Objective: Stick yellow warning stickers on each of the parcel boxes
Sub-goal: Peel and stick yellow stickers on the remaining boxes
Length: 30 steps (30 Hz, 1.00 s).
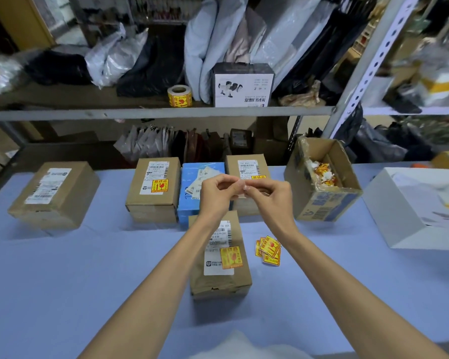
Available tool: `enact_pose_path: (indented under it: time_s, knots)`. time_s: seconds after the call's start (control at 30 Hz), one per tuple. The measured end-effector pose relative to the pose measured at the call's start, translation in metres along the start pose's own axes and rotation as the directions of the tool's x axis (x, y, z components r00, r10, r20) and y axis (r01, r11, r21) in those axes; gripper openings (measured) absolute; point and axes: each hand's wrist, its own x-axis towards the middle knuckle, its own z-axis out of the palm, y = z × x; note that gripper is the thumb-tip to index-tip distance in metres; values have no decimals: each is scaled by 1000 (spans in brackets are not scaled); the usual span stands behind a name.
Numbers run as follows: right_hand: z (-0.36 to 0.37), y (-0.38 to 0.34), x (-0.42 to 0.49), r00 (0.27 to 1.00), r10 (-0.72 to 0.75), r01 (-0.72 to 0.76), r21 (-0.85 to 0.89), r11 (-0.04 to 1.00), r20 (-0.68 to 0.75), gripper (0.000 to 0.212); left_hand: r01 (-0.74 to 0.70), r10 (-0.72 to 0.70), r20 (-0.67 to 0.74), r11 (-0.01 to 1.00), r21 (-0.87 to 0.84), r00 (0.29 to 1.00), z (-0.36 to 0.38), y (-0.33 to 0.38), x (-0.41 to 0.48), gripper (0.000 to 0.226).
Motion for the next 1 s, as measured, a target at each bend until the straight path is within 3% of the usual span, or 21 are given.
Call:
enact_pose_path:
  time_s: [0.17, 0.37, 0.57, 0.67, 0.83, 1.0]
  knots:
    - [-6, 0, 3, 997, -78, 75, -132, 988, -16, 12, 131, -127, 61, 989, -68, 990, 5, 1, 7, 9]
    - [-18, 4, 16, 997, 34, -41, -110, 993, -63, 9, 120, -104, 199, 990, -69, 974, 5, 3, 18, 18]
    - [-13, 5, 17, 988, 24, -55, -205, 977, -150, 10, -39, 28, 70, 987, 159, 997, 19, 3, 22, 8]
    - [-18, 2, 13, 999, 4, -11, -199, 980, -35, 13, -21, 19, 9, 975, 222, 1000, 25, 0, 25, 11]
    - [-59, 7, 23, 991, 132, -133, 69, 989, 18, 14, -26, 5, 153, 991, 134, 988, 41, 2, 23, 9]
    - [-80, 19, 19, 981, 190, -188, 58, 980, -32, 13, -97, 54, 195, 971, 219, 979, 72, 5, 17, 9]
